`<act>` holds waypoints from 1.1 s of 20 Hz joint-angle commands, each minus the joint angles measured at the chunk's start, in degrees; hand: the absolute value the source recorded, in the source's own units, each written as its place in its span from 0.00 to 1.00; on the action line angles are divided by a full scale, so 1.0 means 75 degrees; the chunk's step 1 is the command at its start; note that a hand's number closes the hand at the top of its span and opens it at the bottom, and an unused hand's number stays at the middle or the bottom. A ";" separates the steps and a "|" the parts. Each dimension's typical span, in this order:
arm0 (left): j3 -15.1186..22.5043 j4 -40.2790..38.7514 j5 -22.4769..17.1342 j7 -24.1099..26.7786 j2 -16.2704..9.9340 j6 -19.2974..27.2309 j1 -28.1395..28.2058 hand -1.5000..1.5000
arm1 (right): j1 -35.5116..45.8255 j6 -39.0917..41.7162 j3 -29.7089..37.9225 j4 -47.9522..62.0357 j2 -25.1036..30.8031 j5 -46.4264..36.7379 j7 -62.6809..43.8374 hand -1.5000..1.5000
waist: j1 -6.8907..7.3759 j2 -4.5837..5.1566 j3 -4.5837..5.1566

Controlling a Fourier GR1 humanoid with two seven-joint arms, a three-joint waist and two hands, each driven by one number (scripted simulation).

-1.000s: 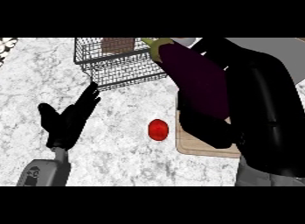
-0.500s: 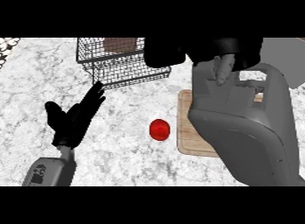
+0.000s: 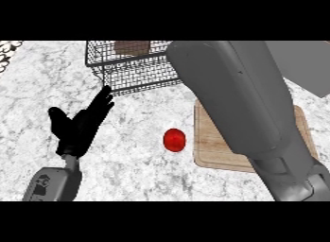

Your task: Pick the eggplant from the cutting board and place it in the tiered basket

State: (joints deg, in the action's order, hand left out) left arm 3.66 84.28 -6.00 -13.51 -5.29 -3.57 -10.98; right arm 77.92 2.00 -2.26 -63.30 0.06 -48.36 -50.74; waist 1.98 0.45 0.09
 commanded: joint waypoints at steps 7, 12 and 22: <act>0.0201 0.0024 0.0151 0.0069 0.0030 -0.0152 -0.0096 0.50 | 0.1072 -0.2409 0.0010 0.3623 -0.0008 0.0858 0.1496 1.00 | 0.0337 0.0096 0.0009; 0.0256 0.0137 0.0039 -0.0302 0.0158 -0.0134 -0.0312 0.50 | 0.0968 -0.3425 0.0454 0.4016 -0.0008 0.2048 0.2125 1.00 | 0.0490 0.0112 0.0002; 0.0522 -0.0160 0.0214 -0.0035 0.0343 -0.0240 -0.0549 0.50 | 0.0967 -0.4052 0.0340 0.4937 -0.0008 0.4020 0.4689 0.00 | 0.0994 0.0247 0.0012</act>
State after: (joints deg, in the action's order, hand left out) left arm 6.12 83.08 -5.29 -13.97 -3.73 -5.58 -15.08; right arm 84.86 -26.41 1.88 -28.77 0.01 -22.58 -21.39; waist 8.15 2.26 0.15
